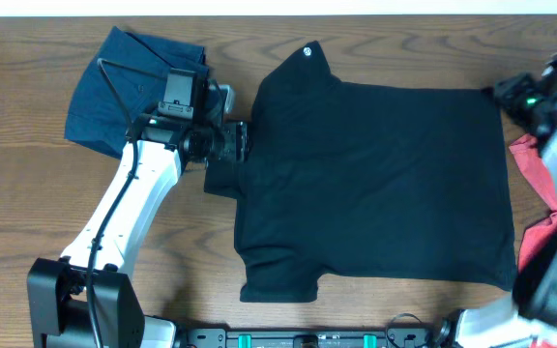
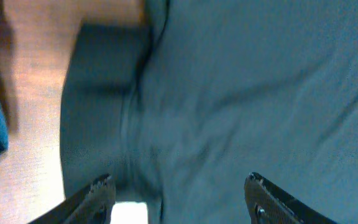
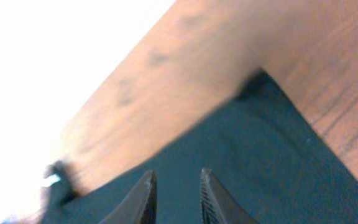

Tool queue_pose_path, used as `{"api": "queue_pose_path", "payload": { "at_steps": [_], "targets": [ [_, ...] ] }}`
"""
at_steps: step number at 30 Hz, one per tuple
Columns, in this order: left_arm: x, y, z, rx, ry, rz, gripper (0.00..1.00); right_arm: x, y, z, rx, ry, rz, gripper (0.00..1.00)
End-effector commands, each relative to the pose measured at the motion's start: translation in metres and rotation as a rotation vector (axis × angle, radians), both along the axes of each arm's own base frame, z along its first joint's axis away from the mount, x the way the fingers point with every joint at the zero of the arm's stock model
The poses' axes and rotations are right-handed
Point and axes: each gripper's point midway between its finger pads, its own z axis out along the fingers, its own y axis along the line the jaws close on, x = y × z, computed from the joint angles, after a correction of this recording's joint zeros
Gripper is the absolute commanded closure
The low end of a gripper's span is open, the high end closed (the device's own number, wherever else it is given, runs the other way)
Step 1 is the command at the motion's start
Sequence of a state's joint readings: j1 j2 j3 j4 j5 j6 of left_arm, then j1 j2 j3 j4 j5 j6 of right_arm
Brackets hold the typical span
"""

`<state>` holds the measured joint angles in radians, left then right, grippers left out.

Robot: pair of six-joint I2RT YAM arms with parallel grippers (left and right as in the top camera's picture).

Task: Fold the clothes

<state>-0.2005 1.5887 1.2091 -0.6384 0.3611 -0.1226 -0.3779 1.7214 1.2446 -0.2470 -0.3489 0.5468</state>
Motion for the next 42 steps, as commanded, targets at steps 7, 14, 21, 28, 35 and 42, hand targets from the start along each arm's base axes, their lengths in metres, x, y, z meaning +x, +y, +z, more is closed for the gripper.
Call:
{"api": "queue_pose_path", "payload": {
  "at_steps": [7, 14, 21, 28, 35, 42],
  "targets": [
    [0.023, -0.019, -0.039, -0.015, 0.008, -0.097, 0.30, -0.095, 0.064, 0.127, -0.062, -0.111, 0.165, 0.62],
    [0.029, -0.036, -0.091, 0.043, 0.023, -0.226, 0.30, -0.155, 0.087, 0.127, -0.018, -0.005, 0.172, 0.64],
    [0.030, -0.024, -0.123, 0.155, 0.064, -0.203, 0.41, -0.190, 0.099, 0.095, -0.028, 0.165, 0.262, 0.69],
    [0.009, -0.019, -0.129, 0.172, 0.159, -0.202, 0.49, -0.200, 0.087, 0.042, -0.049, 0.323, 0.239, 0.69],
    [0.030, -0.007, -0.066, 0.138, 0.089, -0.126, 0.30, -0.205, 0.089, -0.039, 0.030, 0.476, 0.251, 0.68],
    [0.064, -0.014, -0.034, 0.122, -0.095, -0.147, 0.18, -0.255, 0.057, -0.116, 0.017, 0.845, -0.046, 0.81]
  ]
}}
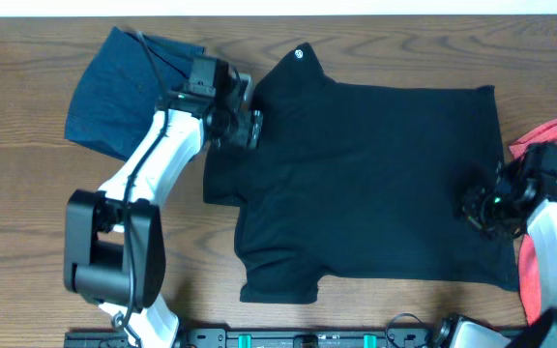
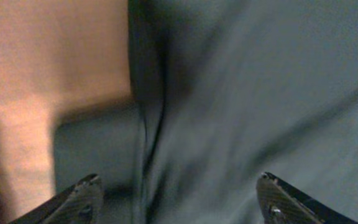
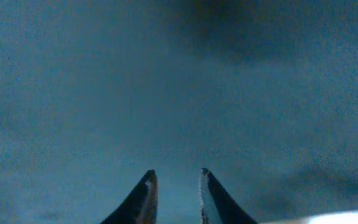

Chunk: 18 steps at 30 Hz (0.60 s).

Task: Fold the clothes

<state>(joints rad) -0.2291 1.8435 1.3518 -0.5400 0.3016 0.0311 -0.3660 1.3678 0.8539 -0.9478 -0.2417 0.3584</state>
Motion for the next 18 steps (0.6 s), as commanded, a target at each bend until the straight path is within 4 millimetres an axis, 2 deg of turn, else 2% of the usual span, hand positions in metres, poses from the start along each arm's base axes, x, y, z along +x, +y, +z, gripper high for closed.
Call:
{"api": "queue_pose_path", "payload": {
  "at_steps": [1, 10, 14, 18],
  "targets": [
    [0.011, -0.001, 0.005, 0.009, -0.047, -0.014, 0.17, -0.026, -0.022, -0.027, -0.130, 0.177, -0.136, 0.82],
    [0.041, -0.008, -0.038, 0.026, -0.100, -0.067, 0.17, -0.040, -0.023, -0.068, -0.118, 0.343, -0.173, 0.87],
    [0.056, -0.011, -0.060, 0.021, -0.128, -0.067, 0.18, -0.041, -0.023, -0.074, -0.113, 0.360, -0.170, 0.87],
    [0.077, -0.016, -0.067, 0.007, -0.209, -0.068, 0.22, -0.041, -0.024, -0.074, -0.121, 0.362, -0.170, 0.87]
  ]
}}
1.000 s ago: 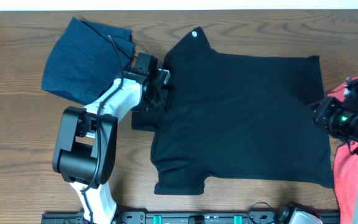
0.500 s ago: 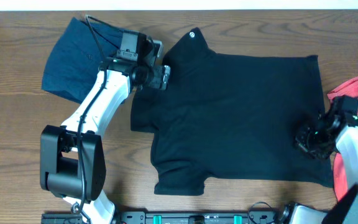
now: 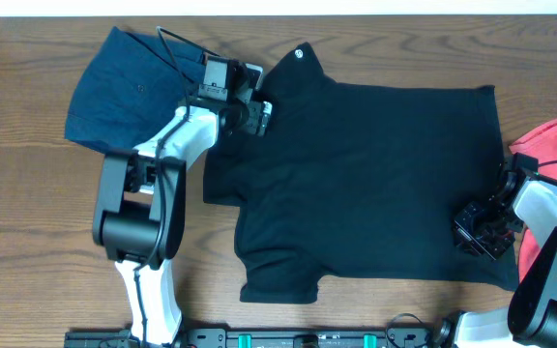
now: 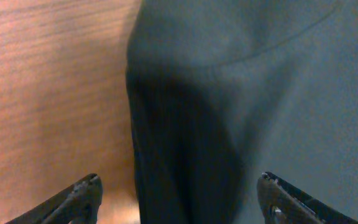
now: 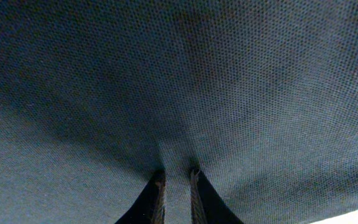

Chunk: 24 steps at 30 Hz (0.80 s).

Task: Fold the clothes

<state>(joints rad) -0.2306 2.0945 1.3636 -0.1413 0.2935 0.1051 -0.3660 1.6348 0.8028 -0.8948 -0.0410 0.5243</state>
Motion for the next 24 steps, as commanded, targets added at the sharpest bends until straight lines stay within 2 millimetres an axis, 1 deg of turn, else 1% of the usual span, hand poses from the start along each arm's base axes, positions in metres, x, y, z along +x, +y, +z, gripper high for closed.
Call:
{"api": "queue_pose_path", "payload": {
  "at_steps": [1, 4, 6, 10, 12, 13, 14, 15, 16, 17, 18, 19, 21, 24],
  "targets": [
    [0.013, -0.002, -0.005, 0.000, -0.050, -0.008, 0.22, -0.003, -0.002, -0.003, -0.032, 0.024, -0.005, 0.87],
    [0.024, -0.004, -0.012, -0.010, -0.094, -0.008, 0.24, -0.003, -0.002, -0.003, -0.032, 0.023, -0.005, 0.87],
    [0.027, -0.005, -0.021, -0.011, -0.099, -0.008, 0.26, -0.003, -0.002, -0.003, -0.032, 0.022, -0.006, 0.87],
    [0.030, -0.006, -0.043, -0.010, -0.094, -0.008, 0.34, -0.004, -0.004, -0.003, -0.041, 0.026, 0.001, 0.88],
    [0.032, -0.005, -0.051, -0.006, -0.097, -0.004, 0.44, -0.004, -0.005, -0.003, -0.048, 0.029, 0.002, 0.89],
    [0.032, -0.003, -0.056, 0.006, -0.095, 0.005, 0.53, -0.004, -0.005, -0.003, -0.049, 0.030, 0.003, 0.88],
    [0.033, 0.001, -0.058, 0.023, -0.095, 0.018, 0.60, -0.004, -0.006, -0.003, -0.051, 0.030, 0.004, 0.88],
    [0.034, 0.008, -0.061, 0.052, -0.095, 0.042, 0.72, -0.005, -0.006, -0.003, -0.051, 0.030, 0.006, 0.88],
    [0.036, 0.015, -0.061, 0.079, -0.101, 0.065, 0.78, -0.005, -0.006, -0.003, -0.053, 0.031, 0.006, 0.89],
    [0.040, 0.023, -0.060, 0.108, -0.112, 0.093, 0.81, -0.005, -0.006, -0.003, -0.055, 0.032, 0.007, 0.89],
    [0.043, 0.031, -0.057, 0.130, -0.126, 0.118, 0.81, -0.005, -0.007, -0.003, -0.057, 0.032, 0.007, 0.89],
    [0.047, 0.039, -0.055, 0.150, -0.139, 0.143, 0.87, -0.005, -0.007, -0.003, -0.059, 0.033, 0.008, 0.89],
    [0.053, 0.054, -0.048, 0.175, -0.159, 0.185, 0.93, -0.005, -0.007, -0.003, -0.062, 0.033, 0.008, 0.89],
    [0.057, 0.069, -0.042, 0.173, -0.168, 0.216, 0.94, -0.005, -0.007, -0.003, -0.061, 0.034, 0.008, 0.90]
  ]
}}
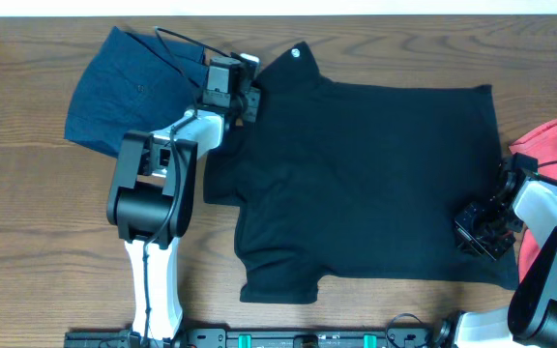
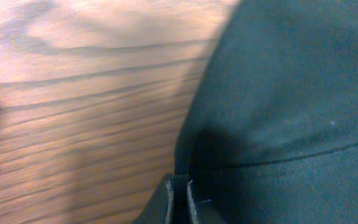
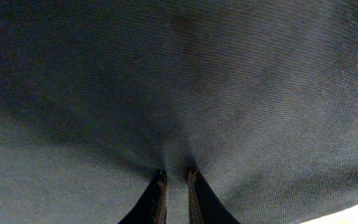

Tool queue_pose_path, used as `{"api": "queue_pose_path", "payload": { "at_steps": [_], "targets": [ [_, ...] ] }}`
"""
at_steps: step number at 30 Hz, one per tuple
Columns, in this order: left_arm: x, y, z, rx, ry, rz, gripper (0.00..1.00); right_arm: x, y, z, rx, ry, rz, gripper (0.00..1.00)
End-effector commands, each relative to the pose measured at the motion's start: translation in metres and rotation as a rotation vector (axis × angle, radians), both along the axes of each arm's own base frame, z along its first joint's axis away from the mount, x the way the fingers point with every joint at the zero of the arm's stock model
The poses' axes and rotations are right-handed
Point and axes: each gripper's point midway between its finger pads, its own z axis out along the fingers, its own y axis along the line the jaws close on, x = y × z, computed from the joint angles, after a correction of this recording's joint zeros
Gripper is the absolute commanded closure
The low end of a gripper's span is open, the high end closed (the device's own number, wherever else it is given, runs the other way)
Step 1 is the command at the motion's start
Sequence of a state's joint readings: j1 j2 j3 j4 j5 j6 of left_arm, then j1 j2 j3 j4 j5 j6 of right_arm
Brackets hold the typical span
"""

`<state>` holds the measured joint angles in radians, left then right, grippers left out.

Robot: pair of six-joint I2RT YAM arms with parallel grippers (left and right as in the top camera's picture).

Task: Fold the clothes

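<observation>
A black T-shirt lies spread flat on the wooden table, collar at the upper left and hem to the right. My left gripper sits at the shirt's upper-left shoulder edge. In the left wrist view this gripper is shut on the shirt's dark edge, with bare wood beside it. My right gripper is low on the shirt near the lower right of the hem. In the right wrist view it is shut on a pinched ridge of fabric.
A folded navy garment lies at the upper left, just behind the left arm. A red garment lies at the right edge, next to the right arm. The shirt's lower sleeve is near the front edge.
My left gripper was open over the shoulder edge by the collar; now it is shut on that edge, slightly further up and left. The right gripper still pinches the fabric near the hem.
At first my left gripper hung open over the shirt's upper sleeve and the right, narrowly parted, at the hem's far corner. Then the left was open at the shoulder, the right above the lower hem. The right shut on fabric, then the left on the shoulder edge.
</observation>
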<state>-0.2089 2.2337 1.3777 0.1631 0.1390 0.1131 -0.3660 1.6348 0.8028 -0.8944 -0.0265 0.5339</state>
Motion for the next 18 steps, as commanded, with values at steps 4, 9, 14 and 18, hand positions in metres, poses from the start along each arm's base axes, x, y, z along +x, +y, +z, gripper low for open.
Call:
{"api": "queue_pose_path", "payload": {
  "at_steps": [4, 9, 14, 18],
  "targets": [
    [0.002, 0.059, -0.016, 0.058, 0.039, 0.159, 0.94, -0.004, -0.005, -0.003, -0.047, 0.028, 0.014, 0.89],
    [-0.001, 0.053, 0.003, 0.019, 0.037, 0.131, 0.56, -0.004, -0.005, -0.003, -0.047, 0.027, 0.015, 0.88],
    [-0.010, 0.053, 0.059, 0.009, 0.012, 0.131, 0.31, 0.006, -0.008, 0.001, -0.056, -0.015, 0.022, 0.84],
    [-0.031, 0.057, 0.111, 0.009, 0.006, 0.132, 0.18, 0.029, -0.017, 0.023, -0.087, -0.119, 0.079, 0.81]
  ]
}}
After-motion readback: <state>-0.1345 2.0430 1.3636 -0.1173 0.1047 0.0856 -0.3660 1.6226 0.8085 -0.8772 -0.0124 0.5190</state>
